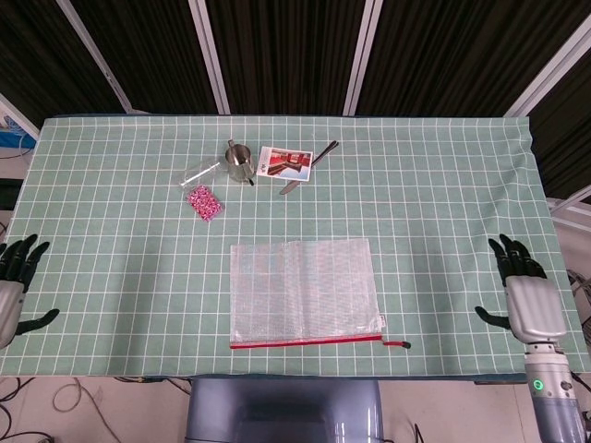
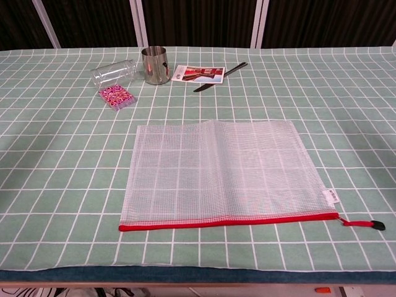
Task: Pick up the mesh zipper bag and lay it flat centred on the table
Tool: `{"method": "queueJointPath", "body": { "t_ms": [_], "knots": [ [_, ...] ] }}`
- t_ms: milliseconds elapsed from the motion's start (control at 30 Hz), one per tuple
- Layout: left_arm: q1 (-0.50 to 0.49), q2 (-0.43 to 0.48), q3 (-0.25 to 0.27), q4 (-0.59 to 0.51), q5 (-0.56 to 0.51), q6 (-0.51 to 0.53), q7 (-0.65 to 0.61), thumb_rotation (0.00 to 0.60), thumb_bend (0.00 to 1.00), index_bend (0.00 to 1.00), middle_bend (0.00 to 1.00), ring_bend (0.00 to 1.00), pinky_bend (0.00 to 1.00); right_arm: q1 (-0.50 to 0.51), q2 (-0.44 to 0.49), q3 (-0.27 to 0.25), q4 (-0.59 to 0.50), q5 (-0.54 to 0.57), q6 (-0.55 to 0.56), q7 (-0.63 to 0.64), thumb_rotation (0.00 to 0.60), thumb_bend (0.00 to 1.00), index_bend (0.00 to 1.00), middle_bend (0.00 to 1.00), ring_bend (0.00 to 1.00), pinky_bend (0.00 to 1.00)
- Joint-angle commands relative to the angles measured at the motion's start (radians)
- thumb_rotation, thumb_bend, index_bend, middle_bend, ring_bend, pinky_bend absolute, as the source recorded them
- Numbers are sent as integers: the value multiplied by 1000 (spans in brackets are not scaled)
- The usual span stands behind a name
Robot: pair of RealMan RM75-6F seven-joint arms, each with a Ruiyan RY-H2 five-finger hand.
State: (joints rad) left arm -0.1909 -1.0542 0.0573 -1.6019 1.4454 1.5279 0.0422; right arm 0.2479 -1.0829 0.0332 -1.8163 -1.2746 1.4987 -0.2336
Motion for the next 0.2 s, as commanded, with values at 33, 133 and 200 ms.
{"method": "queueJointPath", "body": {
  "t_ms": [33,133,200],
  "knots": [
    [40,-19,-7,38,-11,39,-63,600,76,0,0,0,0,-66,-23,-19,104,-57,70,92,600,110,0,0,0,223],
    [51,-40,-25,64,-2,63,-52,600,76,0,0,0,0,-88,-33,2,139,-56,94,139,600,109,0,0,0,223],
    [54,-50,-34,70,-1,63,-54,600,76,0,0,0,0,-91,-39,8,154,-59,86,147,600,109,0,0,0,223]
  ]
}}
